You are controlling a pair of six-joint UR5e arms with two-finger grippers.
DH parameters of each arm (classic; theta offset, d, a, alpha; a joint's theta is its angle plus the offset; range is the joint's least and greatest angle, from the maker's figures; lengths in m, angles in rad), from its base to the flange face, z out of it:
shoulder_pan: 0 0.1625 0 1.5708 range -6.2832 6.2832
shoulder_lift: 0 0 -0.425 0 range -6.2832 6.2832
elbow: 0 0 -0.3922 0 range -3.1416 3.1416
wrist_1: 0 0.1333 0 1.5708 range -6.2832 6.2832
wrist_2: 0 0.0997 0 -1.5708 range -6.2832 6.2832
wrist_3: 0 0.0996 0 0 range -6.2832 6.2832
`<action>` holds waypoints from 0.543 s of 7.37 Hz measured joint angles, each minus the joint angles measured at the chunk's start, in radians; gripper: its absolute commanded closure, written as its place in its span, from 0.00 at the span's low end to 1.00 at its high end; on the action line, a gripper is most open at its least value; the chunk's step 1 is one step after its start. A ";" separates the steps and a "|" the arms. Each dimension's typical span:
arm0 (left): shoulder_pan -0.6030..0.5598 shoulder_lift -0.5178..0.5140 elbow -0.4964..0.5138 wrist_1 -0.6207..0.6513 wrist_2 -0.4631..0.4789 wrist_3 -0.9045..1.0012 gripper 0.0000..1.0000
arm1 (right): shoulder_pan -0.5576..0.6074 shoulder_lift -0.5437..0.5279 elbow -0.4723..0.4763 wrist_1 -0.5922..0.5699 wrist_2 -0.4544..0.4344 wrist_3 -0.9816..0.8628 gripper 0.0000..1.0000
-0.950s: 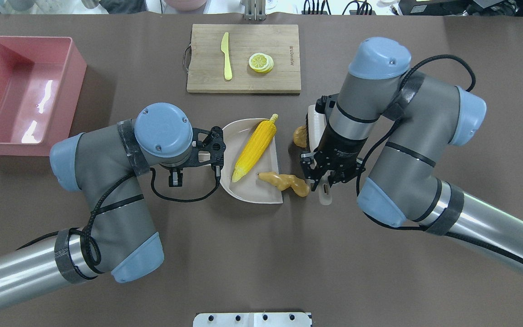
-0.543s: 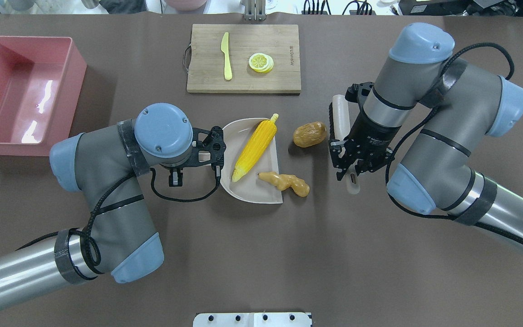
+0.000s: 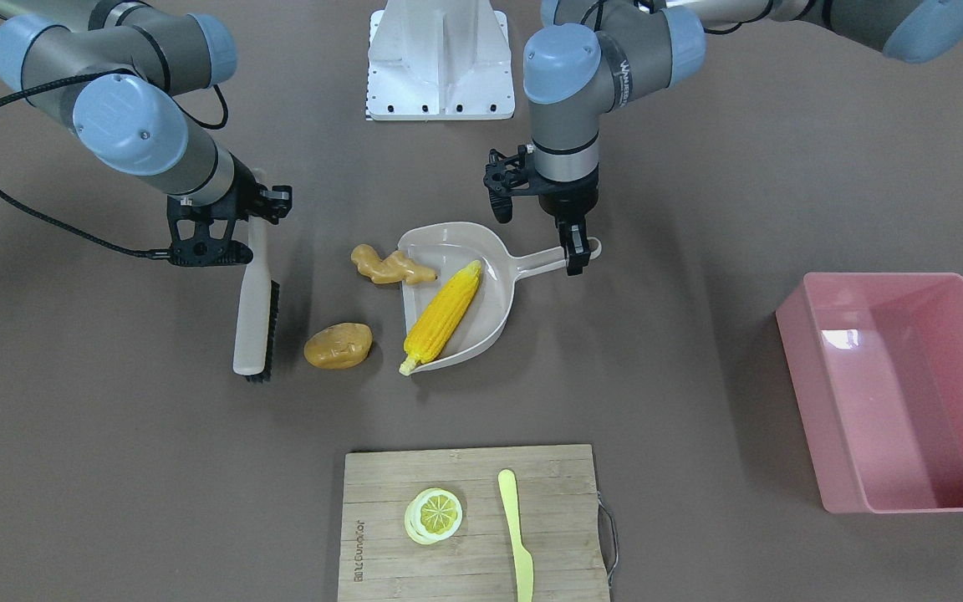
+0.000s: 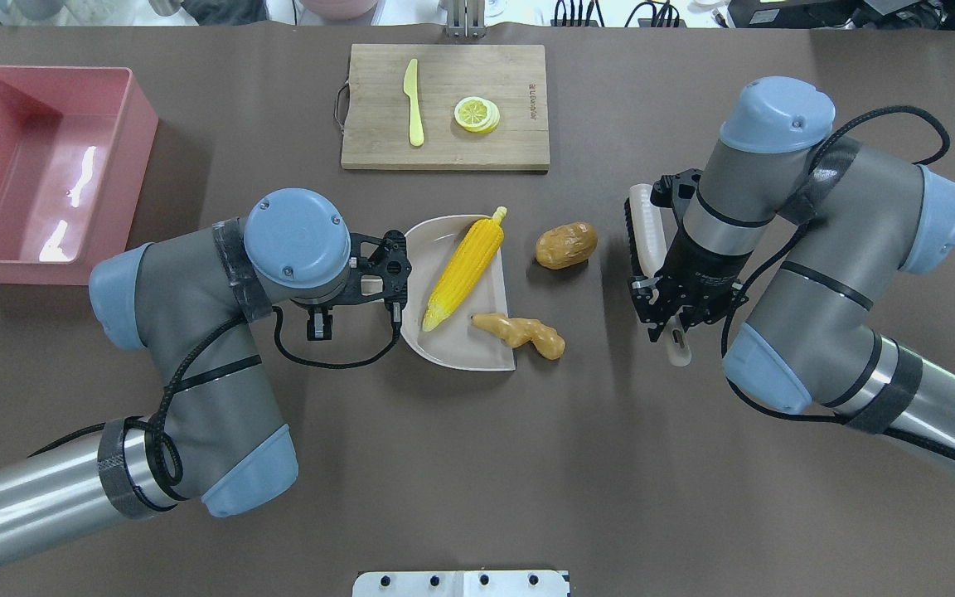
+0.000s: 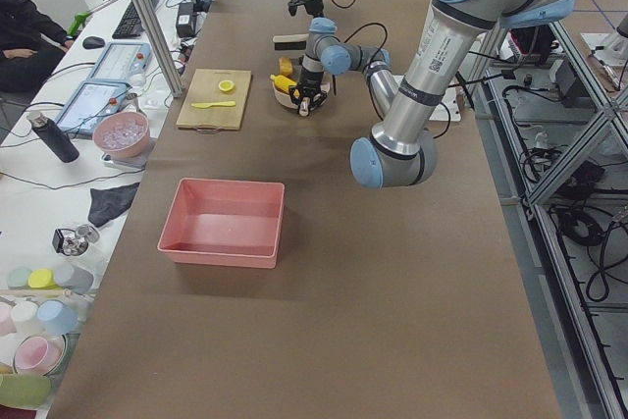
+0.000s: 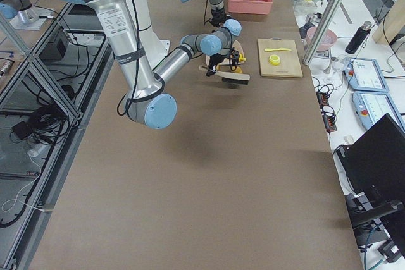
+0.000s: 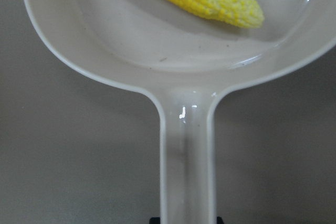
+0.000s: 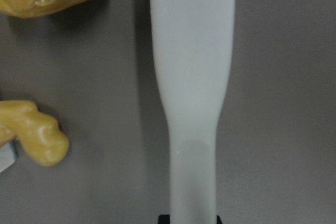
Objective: Sweep and dump trash into bin
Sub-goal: 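Lift the brush back away from the dustpan with the right gripper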
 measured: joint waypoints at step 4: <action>0.001 -0.012 0.000 0.041 0.000 0.000 1.00 | -0.034 0.050 -0.055 -0.058 -0.133 -0.109 1.00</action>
